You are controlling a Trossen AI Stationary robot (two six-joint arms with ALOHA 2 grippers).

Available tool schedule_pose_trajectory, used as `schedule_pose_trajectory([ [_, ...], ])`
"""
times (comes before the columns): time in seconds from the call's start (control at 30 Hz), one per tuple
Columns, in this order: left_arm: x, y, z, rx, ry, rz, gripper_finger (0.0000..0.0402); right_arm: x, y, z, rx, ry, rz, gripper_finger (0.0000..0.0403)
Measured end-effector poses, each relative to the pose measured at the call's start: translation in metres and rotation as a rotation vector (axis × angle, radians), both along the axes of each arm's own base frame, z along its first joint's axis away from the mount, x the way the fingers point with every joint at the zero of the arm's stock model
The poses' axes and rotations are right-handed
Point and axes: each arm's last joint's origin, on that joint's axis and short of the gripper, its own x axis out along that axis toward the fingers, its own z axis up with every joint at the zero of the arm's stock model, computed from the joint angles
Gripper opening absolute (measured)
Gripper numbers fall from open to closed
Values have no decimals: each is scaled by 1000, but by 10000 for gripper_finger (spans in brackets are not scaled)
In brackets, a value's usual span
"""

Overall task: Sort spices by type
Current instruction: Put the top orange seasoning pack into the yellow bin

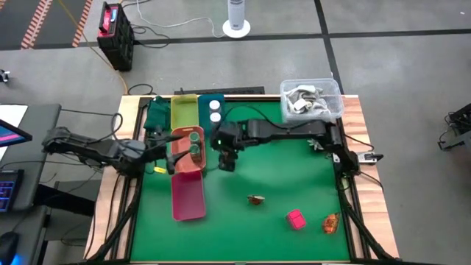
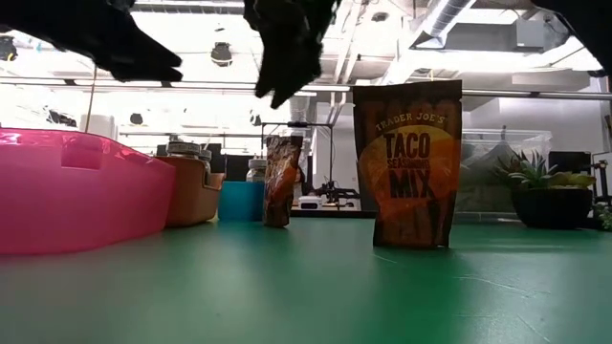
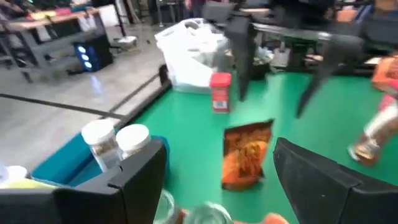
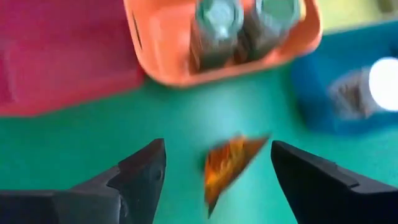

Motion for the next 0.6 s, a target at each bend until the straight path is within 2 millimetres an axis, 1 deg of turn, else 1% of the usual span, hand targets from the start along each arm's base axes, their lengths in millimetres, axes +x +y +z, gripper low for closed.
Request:
schedule_pose_trajectory([
  [0.13, 16, 5, 5, 45, 46, -7, 272, -9, 21, -3, -64, 80, -45, 311],
  [0.23, 29, 11, 11, 58, 86, -67, 265, -14, 33, -5, -89, 118, -57, 310],
  [0.3, 37, 16, 13, 68, 123, -104, 262, -16, 39, -9, -102, 137, -59, 310],
  [0.47, 57, 33, 14, 38, 215, -194, 259, -27, 39, -29, -126, 165, -120, 310],
  [0.6, 70, 48, 6, 5, 305, -246, 259, -42, 37, -43, -94, 102, -174, 310],
])
